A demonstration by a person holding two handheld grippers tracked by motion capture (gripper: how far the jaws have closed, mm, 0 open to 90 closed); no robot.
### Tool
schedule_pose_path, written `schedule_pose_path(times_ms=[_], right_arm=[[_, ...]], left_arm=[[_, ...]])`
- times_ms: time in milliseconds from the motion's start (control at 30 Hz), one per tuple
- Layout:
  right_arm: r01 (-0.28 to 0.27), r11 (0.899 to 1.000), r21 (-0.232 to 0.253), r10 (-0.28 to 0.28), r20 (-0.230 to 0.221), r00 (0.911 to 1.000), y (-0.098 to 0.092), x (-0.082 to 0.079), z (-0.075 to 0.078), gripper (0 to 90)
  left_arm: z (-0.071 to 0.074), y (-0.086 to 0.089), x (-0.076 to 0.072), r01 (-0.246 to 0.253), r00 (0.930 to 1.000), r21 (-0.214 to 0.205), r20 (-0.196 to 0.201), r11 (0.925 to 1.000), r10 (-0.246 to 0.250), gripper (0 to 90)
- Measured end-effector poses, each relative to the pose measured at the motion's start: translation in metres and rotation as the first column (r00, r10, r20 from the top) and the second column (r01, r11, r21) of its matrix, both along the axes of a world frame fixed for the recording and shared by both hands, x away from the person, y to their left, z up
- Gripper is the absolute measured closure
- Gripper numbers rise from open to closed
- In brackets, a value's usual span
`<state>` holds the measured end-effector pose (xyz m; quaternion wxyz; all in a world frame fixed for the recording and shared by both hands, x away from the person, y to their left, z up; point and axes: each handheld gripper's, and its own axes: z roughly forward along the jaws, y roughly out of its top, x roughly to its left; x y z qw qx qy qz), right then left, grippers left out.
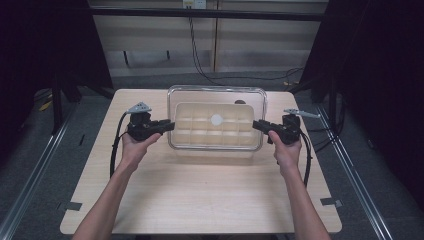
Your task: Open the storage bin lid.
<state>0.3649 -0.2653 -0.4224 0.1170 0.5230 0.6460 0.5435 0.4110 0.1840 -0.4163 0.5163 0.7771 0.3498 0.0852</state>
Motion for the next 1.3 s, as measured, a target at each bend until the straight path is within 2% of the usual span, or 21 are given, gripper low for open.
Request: schedule_pose_path(times_ms=[333,600,867,1067,1300], right_arm=[[-0.012,1.0,0.008,0.012,0.016,0.9998,0.001,-0.007,0.001,65.6],[-0.023,1.0,-0.006,0.024,0.041,0.9989,0.005,-0.016,0.01,65.8],[-0.03,1.0,0.009,0.029,0.081,0.9963,0.002,-0.025,0.024,66.8],[-0.034,0.999,0.008,0.033,0.075,0.9966,0.003,-0.029,0.025,67.0],[-0.044,0.999,-0.005,0.044,0.082,0.9957,0.006,-0.037,0.031,67.3]], left_arm=[[0.001,0.002,-0.004,0.003,1.0,0.025,0.008,0.9997,-0.003,73.0],[0.007,0.007,-0.013,0.012,0.9997,0.015,0.019,0.9998,-0.012,73.8],[0.019,0.009,-0.02,0.027,0.9985,-0.005,0.047,0.9996,-0.026,74.8],[0.019,0.01,-0.024,0.024,0.9991,-0.01,0.036,0.9997,-0.024,74.9],[0.022,0.012,-0.034,0.016,0.9993,0.001,0.033,0.9999,-0.016,75.1]])
